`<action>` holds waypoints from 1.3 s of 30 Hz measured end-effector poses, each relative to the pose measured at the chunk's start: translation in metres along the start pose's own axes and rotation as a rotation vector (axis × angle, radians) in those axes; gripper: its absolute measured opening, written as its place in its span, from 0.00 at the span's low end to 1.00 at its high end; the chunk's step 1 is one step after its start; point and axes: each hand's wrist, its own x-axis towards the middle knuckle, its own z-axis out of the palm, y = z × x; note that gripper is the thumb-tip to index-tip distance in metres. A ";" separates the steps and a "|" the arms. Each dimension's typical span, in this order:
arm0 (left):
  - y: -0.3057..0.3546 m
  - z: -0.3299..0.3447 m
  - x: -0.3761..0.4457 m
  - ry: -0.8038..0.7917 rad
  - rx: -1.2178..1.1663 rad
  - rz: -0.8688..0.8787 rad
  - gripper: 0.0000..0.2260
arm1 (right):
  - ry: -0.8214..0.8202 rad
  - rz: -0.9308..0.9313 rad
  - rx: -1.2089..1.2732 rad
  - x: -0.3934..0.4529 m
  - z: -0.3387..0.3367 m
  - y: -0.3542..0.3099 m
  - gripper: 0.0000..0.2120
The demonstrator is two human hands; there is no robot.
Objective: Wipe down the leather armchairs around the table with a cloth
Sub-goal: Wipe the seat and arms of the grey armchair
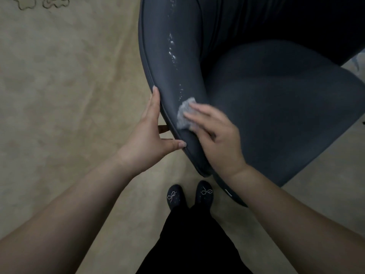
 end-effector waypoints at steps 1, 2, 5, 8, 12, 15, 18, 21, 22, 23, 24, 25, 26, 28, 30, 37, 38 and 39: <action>0.000 0.000 0.000 0.001 0.004 -0.003 0.57 | 0.010 0.014 -0.005 -0.013 -0.005 0.003 0.14; 0.001 0.000 0.000 0.003 0.005 -0.004 0.57 | 0.026 0.047 0.006 -0.020 -0.009 0.005 0.14; -0.001 0.001 0.000 0.018 0.012 0.003 0.56 | 0.116 0.183 0.054 0.003 -0.004 0.006 0.14; -0.001 0.004 0.000 0.070 0.043 0.023 0.53 | 0.151 0.272 0.125 0.044 0.005 0.009 0.14; 0.004 0.005 0.011 0.119 0.000 0.002 0.54 | 0.155 0.322 0.108 0.021 -0.005 0.012 0.14; 0.004 0.004 0.020 0.143 -0.018 0.000 0.56 | 0.123 0.188 0.092 0.005 -0.001 0.002 0.14; 0.003 0.005 0.022 0.163 -0.014 -0.005 0.57 | -0.040 -0.089 0.027 0.042 0.013 0.000 0.13; 0.003 0.005 0.022 0.154 -0.028 -0.015 0.57 | 0.002 -0.019 0.055 0.076 0.012 0.017 0.13; 0.004 0.005 0.022 0.152 -0.027 -0.017 0.57 | 0.038 0.036 0.077 0.075 0.009 0.023 0.13; 0.004 0.005 0.022 0.154 -0.028 -0.021 0.57 | 0.066 0.076 0.084 0.068 0.006 0.026 0.13; 0.004 0.006 0.022 0.164 -0.030 -0.023 0.56 | 0.084 0.086 0.080 0.058 0.005 0.027 0.13; 0.004 0.007 0.022 0.176 -0.033 -0.020 0.56 | 0.092 0.053 0.065 0.048 0.006 0.025 0.13; 0.003 0.009 0.023 0.185 -0.035 -0.013 0.55 | 0.087 -0.010 0.038 0.041 0.009 0.022 0.12; 0.004 0.012 0.026 0.210 -0.038 -0.004 0.54 | 0.041 -0.151 -0.001 0.049 0.013 0.019 0.12; 0.007 0.012 0.033 0.250 -0.042 -0.010 0.53 | 0.034 -0.152 -0.024 0.076 0.016 0.026 0.13; 0.019 -0.009 0.079 0.350 -0.048 -0.054 0.50 | 0.158 0.205 0.177 0.074 0.008 0.031 0.13; 0.021 -0.007 0.085 0.389 -0.039 -0.064 0.49 | 0.150 0.212 0.199 0.073 0.009 0.030 0.13; 0.023 -0.004 0.089 0.435 -0.026 -0.075 0.49 | 0.148 0.226 0.223 0.077 0.009 0.029 0.14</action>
